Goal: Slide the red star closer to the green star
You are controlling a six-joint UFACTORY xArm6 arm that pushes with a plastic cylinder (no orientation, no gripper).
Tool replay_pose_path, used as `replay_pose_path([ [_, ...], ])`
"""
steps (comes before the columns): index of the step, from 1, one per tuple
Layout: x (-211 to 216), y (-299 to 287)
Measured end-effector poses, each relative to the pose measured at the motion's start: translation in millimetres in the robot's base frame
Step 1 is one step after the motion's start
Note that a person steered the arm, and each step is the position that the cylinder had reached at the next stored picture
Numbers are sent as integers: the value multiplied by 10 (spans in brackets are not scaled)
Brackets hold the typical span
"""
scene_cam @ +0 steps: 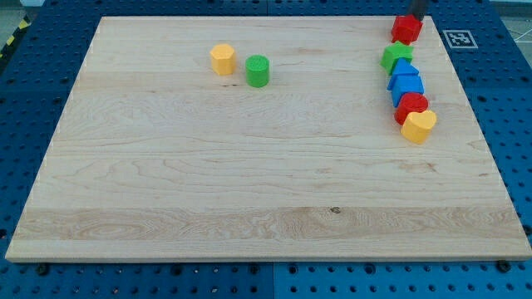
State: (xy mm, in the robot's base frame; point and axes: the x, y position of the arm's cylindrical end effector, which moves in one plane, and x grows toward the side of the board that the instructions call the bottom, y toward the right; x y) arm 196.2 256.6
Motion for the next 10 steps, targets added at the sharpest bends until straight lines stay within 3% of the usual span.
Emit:
replay_pose_path([
  [10,331,3],
])
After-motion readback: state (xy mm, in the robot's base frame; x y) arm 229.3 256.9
